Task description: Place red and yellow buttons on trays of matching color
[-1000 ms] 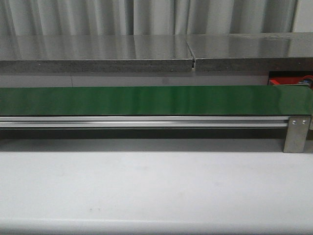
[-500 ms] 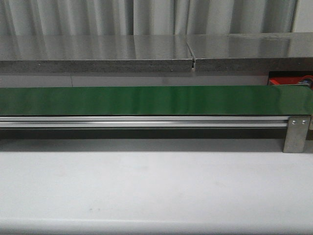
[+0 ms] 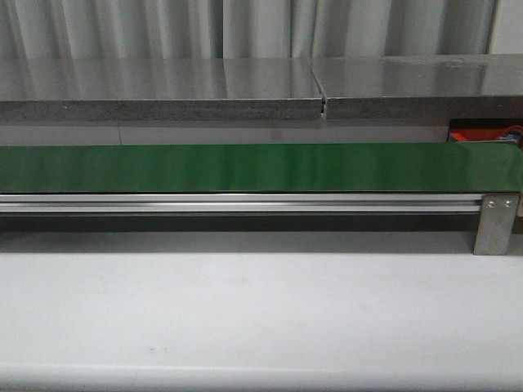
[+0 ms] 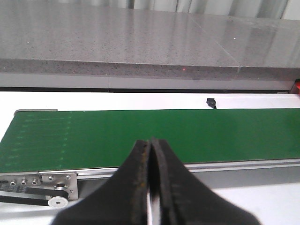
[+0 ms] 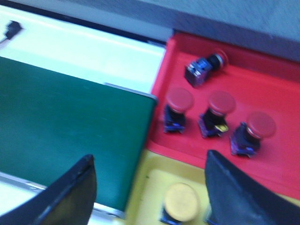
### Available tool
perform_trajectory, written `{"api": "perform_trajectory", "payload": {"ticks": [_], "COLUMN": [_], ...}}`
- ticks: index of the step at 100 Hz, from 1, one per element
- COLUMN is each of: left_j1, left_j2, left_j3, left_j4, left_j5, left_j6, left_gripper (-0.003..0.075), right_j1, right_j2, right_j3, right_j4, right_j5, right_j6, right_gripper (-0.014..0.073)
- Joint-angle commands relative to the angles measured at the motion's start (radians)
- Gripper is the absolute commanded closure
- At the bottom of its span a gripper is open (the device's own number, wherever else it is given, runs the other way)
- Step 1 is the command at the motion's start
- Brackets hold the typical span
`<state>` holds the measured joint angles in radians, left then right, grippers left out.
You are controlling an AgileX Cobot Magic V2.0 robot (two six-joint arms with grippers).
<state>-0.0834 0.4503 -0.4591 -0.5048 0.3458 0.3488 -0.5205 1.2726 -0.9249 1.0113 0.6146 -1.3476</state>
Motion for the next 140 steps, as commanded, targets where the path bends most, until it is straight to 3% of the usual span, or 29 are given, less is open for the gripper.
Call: {"api": "perform_trajectory", "payload": {"ticks": [1, 35, 62, 79, 99, 140], "left_j1": [-0.007, -0.007, -0.007, -0.007, -0.007, -0.007], "left_j2": [0.003, 0.003, 0.003, 0.003, 0.003, 0.003], "left_j3": [-0.027, -0.027, -0.027, -0.027, -0.027, -0.027], "left_j4": [-0.021, -0.021, -0.021, -0.021, -0.021, -0.021], "left_j5": [-0.068, -0.068, -0.068, -0.068, -0.068, -0.068], "left_j6": [-0.002, -0.002, -0.002, -0.002, -0.002, -0.002], "left_gripper": [0.0741, 0.0741, 0.0741, 0.0741, 0.0741, 0.0741], "right_j1": [0.061, 0.363, 0.531, 0.552, 0.552, 0.552], "right_j2": [-0.095, -0.278, -0.302, -0.302, -0.302, -0.302], "right_j3": [0.026, 0.264, 0.326, 0.366, 0.369, 0.369], "right_j4": [0.016, 0.064, 0.104, 0.105, 0.11, 0.128], "right_j5": [-0.072, -0.268, -0.288, -0.293, -0.28, -0.271], "right_j6": [0.025, 0.046, 0.062, 0.062, 0.062, 0.062], "right_gripper": [0.0105, 0.0105, 0.0118, 0.0309, 0.0719, 0.0711]}}
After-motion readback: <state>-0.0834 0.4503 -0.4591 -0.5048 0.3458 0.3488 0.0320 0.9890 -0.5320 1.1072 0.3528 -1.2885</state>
